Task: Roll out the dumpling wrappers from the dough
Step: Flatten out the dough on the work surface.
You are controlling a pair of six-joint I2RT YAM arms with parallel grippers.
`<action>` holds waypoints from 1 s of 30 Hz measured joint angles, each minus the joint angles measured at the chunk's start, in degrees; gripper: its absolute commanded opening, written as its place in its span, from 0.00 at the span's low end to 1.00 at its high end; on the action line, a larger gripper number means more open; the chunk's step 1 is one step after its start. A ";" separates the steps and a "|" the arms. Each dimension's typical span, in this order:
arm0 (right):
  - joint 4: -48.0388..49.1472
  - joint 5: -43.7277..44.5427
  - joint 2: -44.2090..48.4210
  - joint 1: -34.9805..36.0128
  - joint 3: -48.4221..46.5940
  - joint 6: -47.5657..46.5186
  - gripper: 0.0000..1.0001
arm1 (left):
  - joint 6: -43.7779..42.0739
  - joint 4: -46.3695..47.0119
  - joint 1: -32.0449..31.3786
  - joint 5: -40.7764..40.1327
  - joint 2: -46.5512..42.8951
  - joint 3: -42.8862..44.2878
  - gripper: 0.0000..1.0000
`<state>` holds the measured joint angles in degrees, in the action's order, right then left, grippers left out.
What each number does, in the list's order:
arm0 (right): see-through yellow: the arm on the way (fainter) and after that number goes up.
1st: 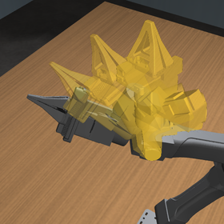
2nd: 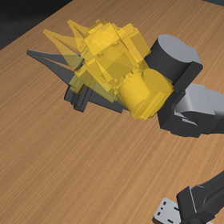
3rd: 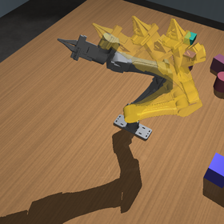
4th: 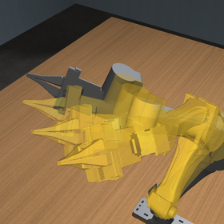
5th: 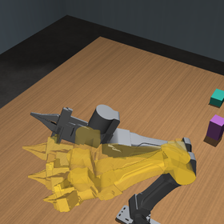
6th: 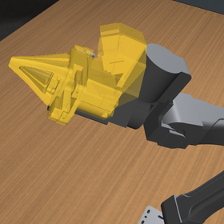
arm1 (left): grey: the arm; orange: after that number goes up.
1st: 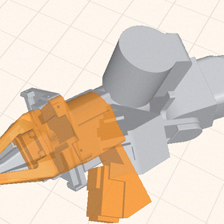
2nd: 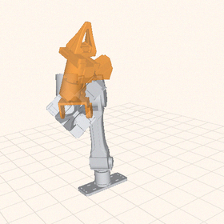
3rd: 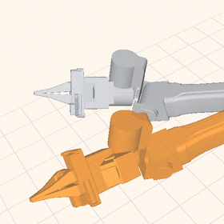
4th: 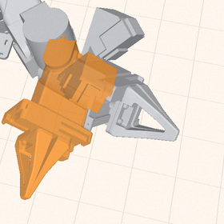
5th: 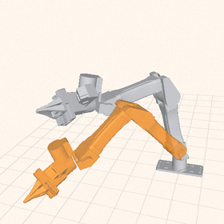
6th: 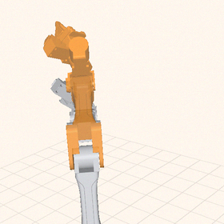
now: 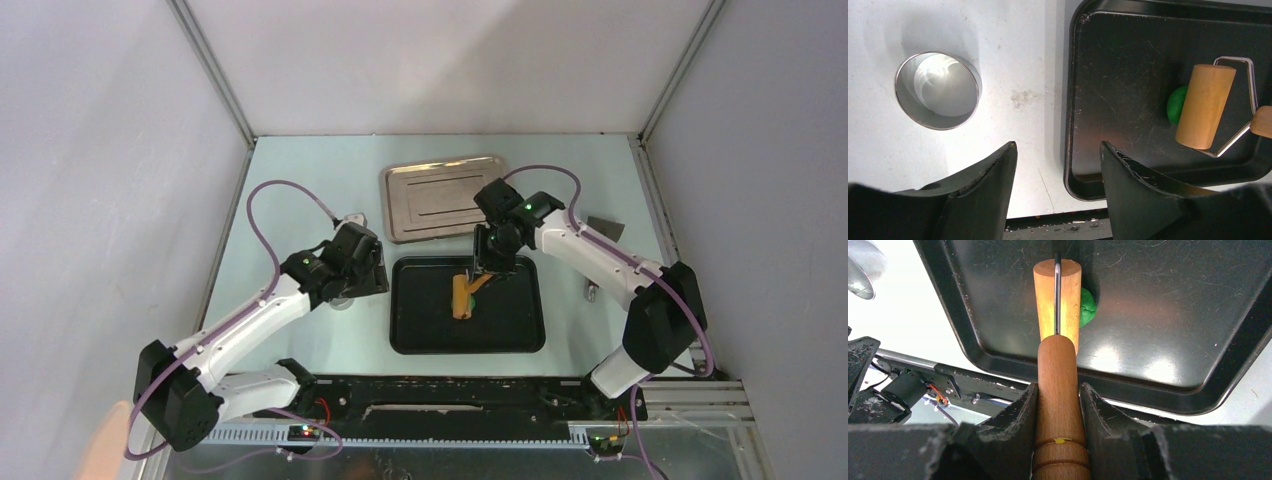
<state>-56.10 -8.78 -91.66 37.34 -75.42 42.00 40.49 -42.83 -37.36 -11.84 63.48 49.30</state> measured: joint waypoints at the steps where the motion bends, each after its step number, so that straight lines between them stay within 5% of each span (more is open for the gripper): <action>1: 0.22 0.04 0.37 -0.09 0.44 0.00 0.00 | 0.00 0.00 0.00 0.00 0.00 0.00 0.66; 30: 1.49 2.67 -0.04 1.84 1.42 0.02 0.00 | 0.02 0.02 0.00 0.39 0.28 -0.02 0.66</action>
<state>-54.61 -6.11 -91.70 39.18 -74.00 42.02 40.51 -42.81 -37.36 -11.44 63.77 49.28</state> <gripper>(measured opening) 0.348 0.657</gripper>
